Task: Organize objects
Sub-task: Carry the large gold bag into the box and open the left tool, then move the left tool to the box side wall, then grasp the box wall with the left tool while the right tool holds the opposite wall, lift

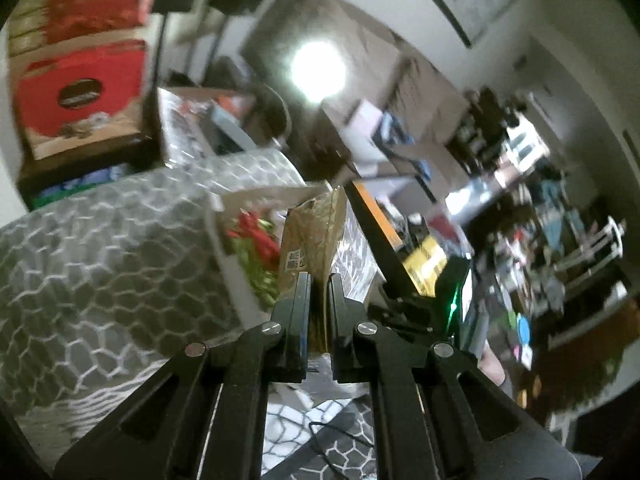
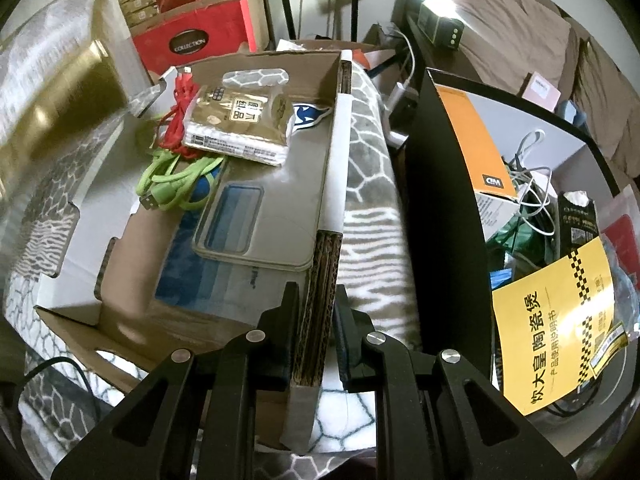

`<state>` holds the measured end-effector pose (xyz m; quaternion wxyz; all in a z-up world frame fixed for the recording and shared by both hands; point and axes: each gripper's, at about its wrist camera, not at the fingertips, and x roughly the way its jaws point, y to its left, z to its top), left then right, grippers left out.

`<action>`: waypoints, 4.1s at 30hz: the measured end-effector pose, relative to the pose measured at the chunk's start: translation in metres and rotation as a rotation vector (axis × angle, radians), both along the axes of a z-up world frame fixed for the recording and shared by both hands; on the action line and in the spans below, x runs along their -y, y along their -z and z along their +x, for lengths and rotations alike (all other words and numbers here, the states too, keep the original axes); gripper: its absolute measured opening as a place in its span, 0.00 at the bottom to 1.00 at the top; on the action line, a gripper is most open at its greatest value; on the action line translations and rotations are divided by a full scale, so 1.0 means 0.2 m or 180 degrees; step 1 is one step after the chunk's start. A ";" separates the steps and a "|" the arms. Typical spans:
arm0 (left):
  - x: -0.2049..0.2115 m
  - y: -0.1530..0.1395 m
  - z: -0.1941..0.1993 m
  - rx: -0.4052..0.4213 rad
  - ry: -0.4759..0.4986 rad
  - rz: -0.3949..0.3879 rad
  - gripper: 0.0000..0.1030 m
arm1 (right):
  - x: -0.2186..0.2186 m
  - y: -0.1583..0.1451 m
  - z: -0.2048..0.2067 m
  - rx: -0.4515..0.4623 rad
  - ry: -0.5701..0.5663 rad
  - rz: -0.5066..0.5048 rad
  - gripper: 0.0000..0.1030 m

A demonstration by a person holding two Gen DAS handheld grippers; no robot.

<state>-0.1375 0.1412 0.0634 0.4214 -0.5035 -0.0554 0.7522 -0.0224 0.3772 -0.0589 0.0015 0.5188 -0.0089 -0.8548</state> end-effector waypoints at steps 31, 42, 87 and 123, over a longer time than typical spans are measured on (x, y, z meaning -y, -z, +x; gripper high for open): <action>-0.55 0.46 -0.04 -0.0442 0.0732 -0.1234 0.38 | -0.05 -0.10 0.07 -0.0074 0.0059 -0.0145 0.26; -0.25 0.32 -0.10 -0.0237 0.0097 -0.0674 0.52 | -0.11 -0.15 0.07 -0.0174 0.0209 -0.0413 0.30; -0.37 0.50 0.25 0.0323 0.0263 -0.0549 0.03 | 0.07 -0.21 -0.03 -0.0114 -0.0144 -0.0578 0.08; -0.28 0.61 -0.30 0.0125 -0.0841 -0.1193 0.42 | 0.17 -0.16 0.31 -0.0056 0.0366 -0.1795 0.28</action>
